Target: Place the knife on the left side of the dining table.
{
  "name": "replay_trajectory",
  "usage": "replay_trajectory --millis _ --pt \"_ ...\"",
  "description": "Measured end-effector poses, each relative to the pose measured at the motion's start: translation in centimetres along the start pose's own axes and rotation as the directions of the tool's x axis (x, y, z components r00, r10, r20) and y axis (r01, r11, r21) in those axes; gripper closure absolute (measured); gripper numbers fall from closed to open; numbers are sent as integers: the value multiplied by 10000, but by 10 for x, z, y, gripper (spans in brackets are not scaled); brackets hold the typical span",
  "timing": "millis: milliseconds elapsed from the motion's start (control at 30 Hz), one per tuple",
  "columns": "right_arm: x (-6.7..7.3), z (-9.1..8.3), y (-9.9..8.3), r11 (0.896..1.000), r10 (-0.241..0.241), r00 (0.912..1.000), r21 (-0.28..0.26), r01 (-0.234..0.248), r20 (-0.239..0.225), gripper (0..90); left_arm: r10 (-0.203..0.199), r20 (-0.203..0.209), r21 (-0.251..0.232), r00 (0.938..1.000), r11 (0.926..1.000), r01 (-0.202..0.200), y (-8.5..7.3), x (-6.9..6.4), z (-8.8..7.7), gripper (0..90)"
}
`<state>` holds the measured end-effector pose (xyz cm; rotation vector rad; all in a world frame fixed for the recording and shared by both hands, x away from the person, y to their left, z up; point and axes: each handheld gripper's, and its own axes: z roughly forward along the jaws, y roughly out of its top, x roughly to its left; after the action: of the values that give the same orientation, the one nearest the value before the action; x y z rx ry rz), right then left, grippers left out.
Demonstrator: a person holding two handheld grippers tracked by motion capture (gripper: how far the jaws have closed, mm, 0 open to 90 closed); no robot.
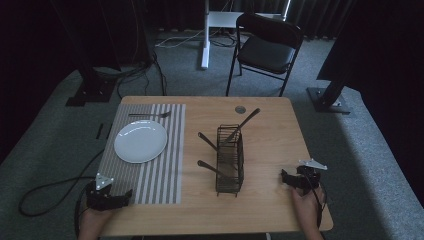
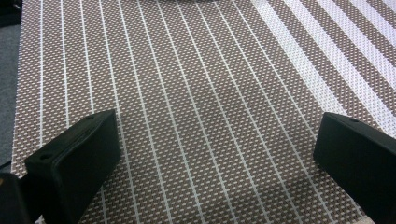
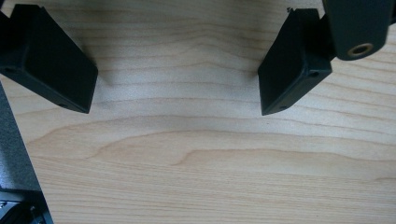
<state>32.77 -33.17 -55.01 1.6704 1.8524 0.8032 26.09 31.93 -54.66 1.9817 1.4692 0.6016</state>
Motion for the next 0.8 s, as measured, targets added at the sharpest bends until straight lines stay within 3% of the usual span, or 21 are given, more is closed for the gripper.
replay_trajectory --millis 800 --pt "0 0 0 10000 -6 10000 -2 6 7 113 274 236 240 9993 9993 -280 2 -2 -1 9"
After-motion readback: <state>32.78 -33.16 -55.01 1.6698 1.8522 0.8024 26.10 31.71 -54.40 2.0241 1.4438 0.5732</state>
